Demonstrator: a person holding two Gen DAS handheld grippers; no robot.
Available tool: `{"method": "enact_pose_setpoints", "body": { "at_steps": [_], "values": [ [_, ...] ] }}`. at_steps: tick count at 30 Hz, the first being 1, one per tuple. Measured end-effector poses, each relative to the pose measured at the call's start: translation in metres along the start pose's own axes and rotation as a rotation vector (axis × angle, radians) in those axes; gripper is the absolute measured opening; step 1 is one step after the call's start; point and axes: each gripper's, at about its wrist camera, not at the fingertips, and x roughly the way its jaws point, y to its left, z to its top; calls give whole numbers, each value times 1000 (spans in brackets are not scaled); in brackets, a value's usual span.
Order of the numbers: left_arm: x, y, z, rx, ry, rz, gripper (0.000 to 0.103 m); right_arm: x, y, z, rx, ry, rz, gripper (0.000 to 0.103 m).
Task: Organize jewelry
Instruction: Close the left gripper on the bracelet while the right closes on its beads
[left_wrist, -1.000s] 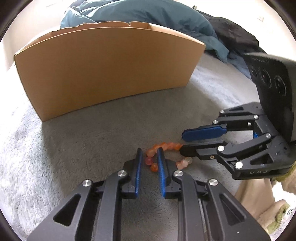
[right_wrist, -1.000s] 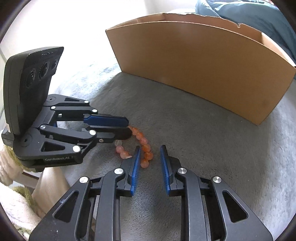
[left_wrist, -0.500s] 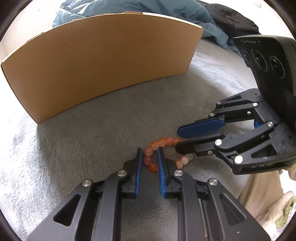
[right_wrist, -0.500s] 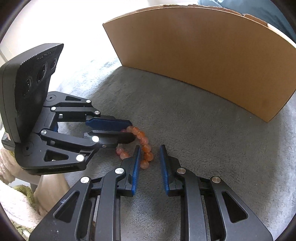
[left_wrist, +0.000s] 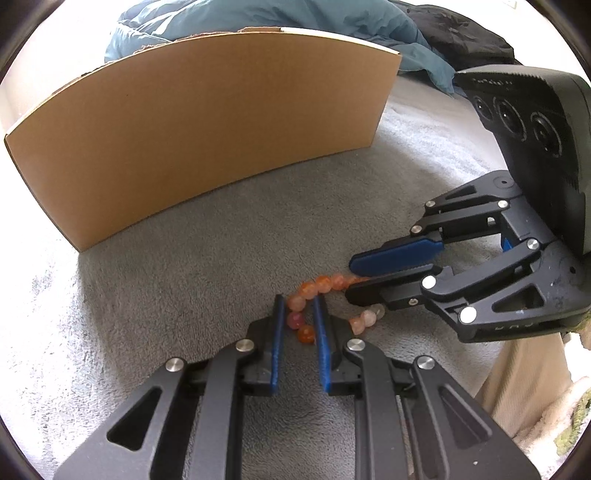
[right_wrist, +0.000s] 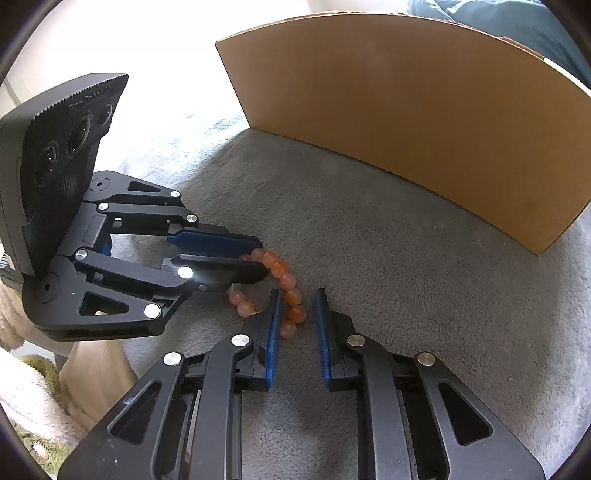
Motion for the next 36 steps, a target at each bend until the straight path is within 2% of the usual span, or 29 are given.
{"method": "enact_pose_setpoints", "body": {
  "at_steps": [36],
  "values": [
    [-1, -2, 0, 15, -16, 18, 9, -4, -7, -4, -2, -38, 38, 8]
  ]
}}
